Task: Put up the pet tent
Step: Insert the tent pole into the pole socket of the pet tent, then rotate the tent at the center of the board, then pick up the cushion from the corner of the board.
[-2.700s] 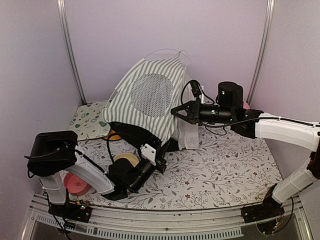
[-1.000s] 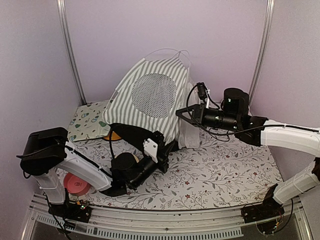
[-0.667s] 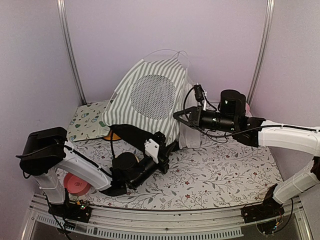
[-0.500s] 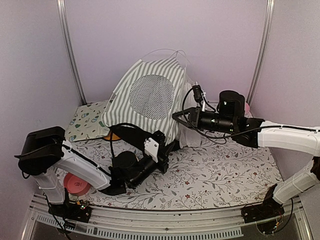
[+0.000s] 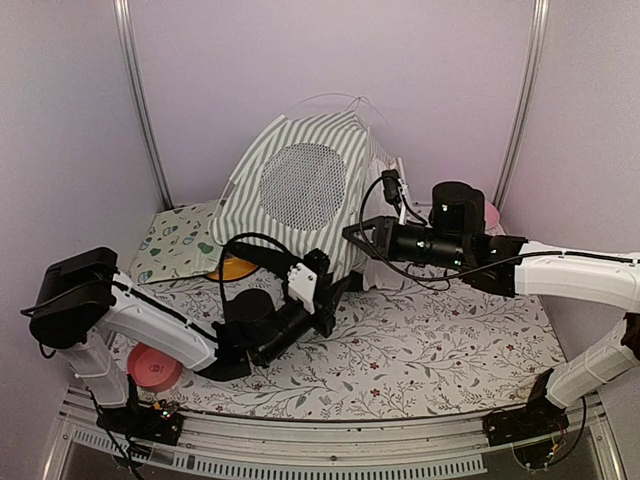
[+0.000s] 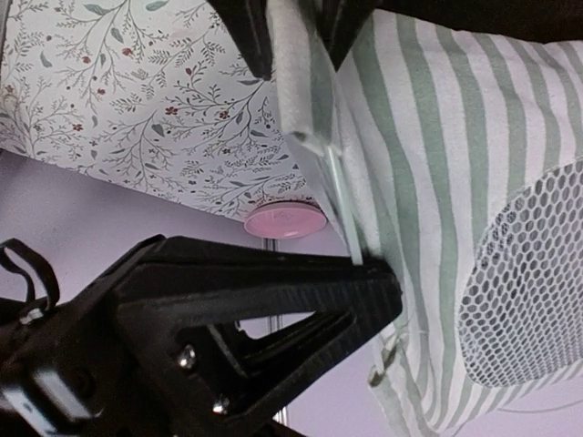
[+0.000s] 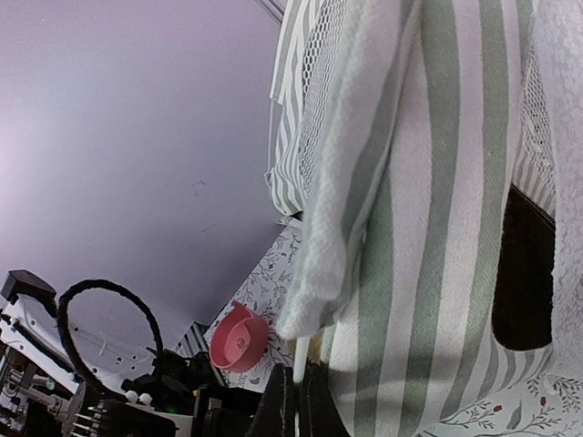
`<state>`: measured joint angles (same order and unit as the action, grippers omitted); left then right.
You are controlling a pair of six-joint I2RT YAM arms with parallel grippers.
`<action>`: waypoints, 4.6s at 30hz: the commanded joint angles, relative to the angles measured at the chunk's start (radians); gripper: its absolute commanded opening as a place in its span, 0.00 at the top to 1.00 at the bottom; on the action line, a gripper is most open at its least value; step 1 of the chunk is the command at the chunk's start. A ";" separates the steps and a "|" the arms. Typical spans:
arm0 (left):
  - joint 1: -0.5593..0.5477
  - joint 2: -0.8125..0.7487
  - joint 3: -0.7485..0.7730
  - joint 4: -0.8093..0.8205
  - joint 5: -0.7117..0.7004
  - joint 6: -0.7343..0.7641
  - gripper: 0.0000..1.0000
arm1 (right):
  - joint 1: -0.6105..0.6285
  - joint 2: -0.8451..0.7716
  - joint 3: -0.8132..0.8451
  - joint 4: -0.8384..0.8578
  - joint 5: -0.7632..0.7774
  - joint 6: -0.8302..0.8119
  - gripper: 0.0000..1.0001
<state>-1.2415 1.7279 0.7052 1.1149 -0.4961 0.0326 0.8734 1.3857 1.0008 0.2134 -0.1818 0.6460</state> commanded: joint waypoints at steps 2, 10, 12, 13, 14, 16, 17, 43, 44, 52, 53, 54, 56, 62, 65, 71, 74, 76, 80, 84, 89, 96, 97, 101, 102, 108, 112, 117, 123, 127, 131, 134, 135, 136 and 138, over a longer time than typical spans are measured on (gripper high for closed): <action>0.054 -0.010 0.127 -0.074 0.150 -0.004 0.69 | -0.010 -0.022 0.119 -0.108 0.319 -0.181 1.00; 0.116 -0.080 0.109 -0.132 0.179 -0.118 0.30 | -0.007 0.014 0.115 -0.100 0.493 -0.315 1.00; 0.130 -0.109 0.079 -0.161 0.137 -0.176 0.24 | -0.007 0.060 0.064 -0.046 0.455 -0.302 0.97; 0.141 -0.122 0.064 -0.185 0.118 -0.208 0.23 | -0.007 0.088 0.057 -0.032 0.423 -0.293 0.89; 0.154 -0.137 0.053 -0.216 0.103 -0.245 0.22 | -0.007 0.120 0.062 -0.034 0.385 -0.282 0.77; 0.188 -0.170 0.039 -0.310 0.082 -0.316 0.21 | -0.003 0.155 0.081 -0.055 0.322 -0.259 0.54; 0.204 -0.180 0.033 -0.345 0.085 -0.344 0.20 | -0.004 0.154 0.083 -0.061 0.304 -0.254 0.44; 0.329 0.083 0.527 -0.820 0.262 -0.236 0.33 | -0.468 -0.331 0.031 -0.463 0.207 -0.337 0.01; 0.335 0.107 0.550 -0.833 0.271 -0.226 0.33 | -0.497 -0.327 0.028 -0.463 0.189 -0.335 0.01; 0.361 0.247 0.732 -0.917 0.327 -0.152 0.38 | -0.631 -0.235 0.047 -0.448 0.092 -0.345 0.01; 0.366 0.273 0.760 -0.933 0.315 -0.139 0.42 | -0.638 -0.224 0.050 -0.447 0.090 -0.348 0.01; 0.375 0.282 0.777 -0.943 0.305 -0.127 0.49 | -0.644 -0.215 0.052 -0.447 0.091 -0.355 0.01; 0.391 0.288 0.805 -0.960 0.279 -0.092 0.66 | -0.662 -0.196 0.053 -0.444 0.075 -0.360 0.01; 0.456 0.249 0.816 -0.985 0.305 0.022 1.00 | -0.703 -0.119 0.031 -0.420 -0.033 -0.387 0.01; 0.479 0.249 0.818 -1.004 0.372 0.054 1.00 | -0.703 -0.083 0.004 -0.378 -0.146 -0.413 0.09; 0.494 0.217 0.822 -1.019 0.419 0.071 1.00 | -0.702 -0.009 -0.037 -0.318 -0.198 -0.414 0.33; 0.499 0.217 0.826 -1.026 0.419 0.071 1.00 | -0.702 0.024 -0.028 -0.317 -0.147 -0.412 0.55; 0.505 0.215 0.827 -1.031 0.412 0.073 1.00 | -0.703 0.042 -0.001 -0.343 -0.105 -0.414 0.74; 0.530 0.219 0.838 -1.070 0.343 0.065 1.00 | -0.703 0.038 0.079 -0.450 0.104 -0.433 1.00; 0.558 0.211 0.829 -1.098 0.319 0.050 1.00 | -0.705 0.012 0.117 -0.511 0.277 -0.456 1.00; 0.555 0.205 0.816 -1.080 0.411 0.035 1.00 | -0.704 0.025 0.112 -0.541 0.265 -0.463 0.89; 0.532 0.229 0.818 -1.075 0.447 -0.037 1.00 | -0.641 -0.126 0.035 -0.504 0.204 -0.473 0.28; 0.530 0.229 0.818 -1.073 0.448 -0.045 1.00 | -0.624 -0.149 0.031 -0.505 0.205 -0.474 0.25; 0.524 0.229 0.811 -1.064 0.444 -0.067 0.98 | -0.519 -0.219 -0.012 -0.482 0.227 -0.469 0.20; 0.522 0.229 0.809 -1.063 0.438 -0.076 0.94 | -0.482 -0.230 -0.026 -0.474 0.236 -0.467 0.19; 0.525 0.147 0.743 -0.998 0.387 -0.136 0.45 | -0.386 -0.254 -0.110 -0.395 0.210 -0.426 0.15; 0.539 0.049 0.649 -0.955 0.327 -0.209 0.26 | -0.384 -0.264 -0.135 -0.336 0.177 -0.389 0.02; 0.575 -0.058 0.529 -0.953 0.266 -0.293 0.18 | -0.384 -0.260 -0.126 -0.295 0.168 -0.382 0.01; 0.661 -0.123 0.441 -1.048 0.132 -0.396 0.12 | -0.385 -0.254 -0.124 -0.258 0.144 -0.374 0.01; 0.734 -0.114 0.402 -1.093 0.072 -0.401 0.14 | -0.383 -0.246 -0.117 -0.248 0.113 -0.363 0.01; 0.799 -0.063 0.415 -1.137 0.028 -0.365 0.15 | -0.385 -0.244 -0.118 -0.239 0.098 -0.345 0.01; 0.829 -0.012 0.444 -1.163 -0.013 -0.334 0.15 | -0.384 -0.243 -0.120 -0.232 0.094 -0.337 0.01; 0.835 0.011 0.456 -1.169 -0.017 -0.323 0.15 | -0.384 -0.242 -0.119 -0.227 0.091 -0.334 0.01; 0.844 0.035 0.474 -1.179 -0.023 -0.315 0.15 | -0.384 -0.241 -0.119 -0.224 0.089 -0.332 0.01; 0.856 0.087 0.517 -1.204 -0.033 -0.300 0.15 | -0.383 -0.241 -0.117 -0.220 0.084 -0.329 0.01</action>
<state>-0.4091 1.7317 1.1484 -0.0288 -0.4793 -0.3134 0.4854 1.1347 0.8677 -0.0498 -0.0738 0.2974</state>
